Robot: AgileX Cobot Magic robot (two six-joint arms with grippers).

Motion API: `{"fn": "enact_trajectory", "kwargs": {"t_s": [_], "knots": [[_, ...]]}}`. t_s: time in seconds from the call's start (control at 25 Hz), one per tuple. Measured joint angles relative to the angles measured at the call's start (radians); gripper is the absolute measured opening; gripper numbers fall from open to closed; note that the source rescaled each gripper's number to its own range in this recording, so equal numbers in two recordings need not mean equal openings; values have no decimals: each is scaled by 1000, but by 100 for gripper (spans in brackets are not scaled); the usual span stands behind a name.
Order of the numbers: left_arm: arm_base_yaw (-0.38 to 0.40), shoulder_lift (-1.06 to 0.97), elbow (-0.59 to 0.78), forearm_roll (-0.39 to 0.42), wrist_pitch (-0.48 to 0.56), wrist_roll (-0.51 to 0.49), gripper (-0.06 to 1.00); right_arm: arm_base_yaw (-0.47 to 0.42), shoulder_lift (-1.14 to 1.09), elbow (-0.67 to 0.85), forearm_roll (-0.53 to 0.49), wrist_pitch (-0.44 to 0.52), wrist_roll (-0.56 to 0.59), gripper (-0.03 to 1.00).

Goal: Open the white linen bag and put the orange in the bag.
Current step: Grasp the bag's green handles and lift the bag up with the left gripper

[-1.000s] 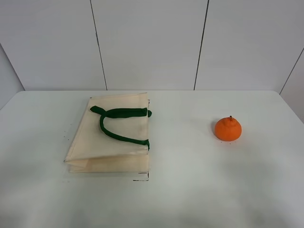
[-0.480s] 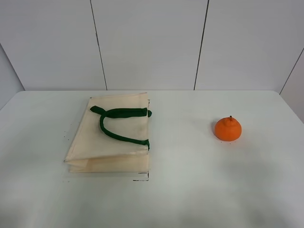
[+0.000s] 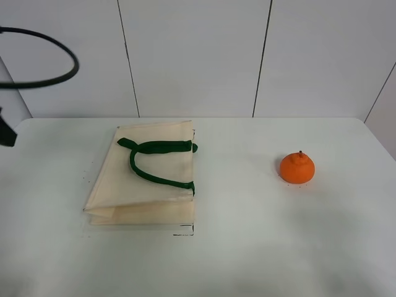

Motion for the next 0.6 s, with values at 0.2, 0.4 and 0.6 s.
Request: {"fn": "enact_trajectory", "kwargs": {"t_s": [0.2,0.4,0.6], "knots": [[0,349,-198,1,-47,0,100,0,0,0,0,0,0,100],[0,630,-373,0,-58,-29,100,0,0,0,0,-1,0,100],[-44,809,-518,4,-37,-118,100,0,0,0,0,-1,0,100]]}}
